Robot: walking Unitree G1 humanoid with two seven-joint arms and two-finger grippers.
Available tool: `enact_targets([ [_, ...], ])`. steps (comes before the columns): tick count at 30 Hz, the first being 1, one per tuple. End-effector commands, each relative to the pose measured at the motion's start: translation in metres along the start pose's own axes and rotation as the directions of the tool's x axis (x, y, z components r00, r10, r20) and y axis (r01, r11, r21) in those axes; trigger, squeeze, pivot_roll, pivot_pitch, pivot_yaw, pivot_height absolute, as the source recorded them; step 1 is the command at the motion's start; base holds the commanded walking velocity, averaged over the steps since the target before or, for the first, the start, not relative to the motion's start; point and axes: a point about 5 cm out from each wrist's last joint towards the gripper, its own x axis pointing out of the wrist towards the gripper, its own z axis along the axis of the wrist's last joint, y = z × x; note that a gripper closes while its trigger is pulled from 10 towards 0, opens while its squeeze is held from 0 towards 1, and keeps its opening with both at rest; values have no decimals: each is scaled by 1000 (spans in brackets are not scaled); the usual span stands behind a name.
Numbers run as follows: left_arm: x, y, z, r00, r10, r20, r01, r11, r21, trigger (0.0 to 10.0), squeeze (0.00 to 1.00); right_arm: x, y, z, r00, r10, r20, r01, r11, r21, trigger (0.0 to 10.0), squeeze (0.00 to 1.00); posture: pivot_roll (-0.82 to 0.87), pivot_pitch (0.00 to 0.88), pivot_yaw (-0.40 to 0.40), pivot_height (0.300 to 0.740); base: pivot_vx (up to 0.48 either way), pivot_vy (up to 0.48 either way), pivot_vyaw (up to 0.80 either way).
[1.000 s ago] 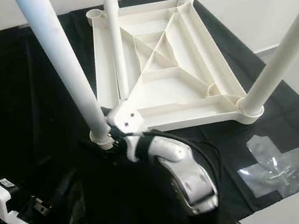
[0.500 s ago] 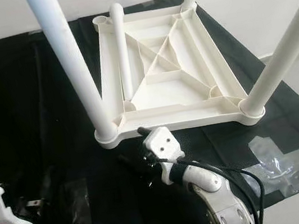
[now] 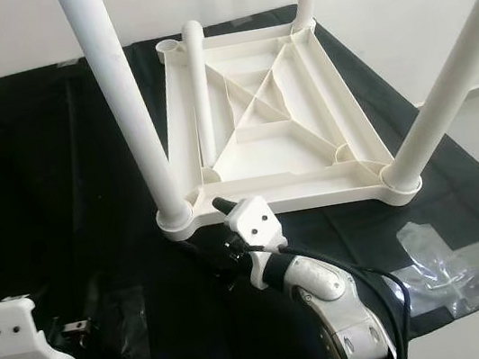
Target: Building children table
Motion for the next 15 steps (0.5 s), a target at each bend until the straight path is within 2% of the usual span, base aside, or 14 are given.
enact_targets([
  [1, -2, -3, -3, 999, -6, -31, 7, 1000, 23, 10000, 0, 1, 1, -3, 1000, 1, 1, -1, 1000, 23, 10000, 0, -107, 160, 29, 740, 0, -416, 0],
  [5, 1, -4, -1, 1000, -4, -28, 5, 1000, 28, 10000, 0, 2, 1, -3, 1000, -3, 11, 3, 999, 40, 10000, 0, -108, 160, 35, 740, 0, -435, 0],
  [10, 0, 4, -7, 998, 25, -52, -22, 998, 56, 10000, 0, 8, 5, -5, 999, 43, 12, -44, 998, 55, 10000, 0, -96, 154, 32, 740, 0, -456, 0],
  [15, 2, 3, -8, 998, 24, -54, -22, 999, 50, 10000, 0, 6, 4, -8, 998, 57, 0, -57, 997, 51, 10000, 0, -101, 149, 29, 740, 0, -463, 0],
])
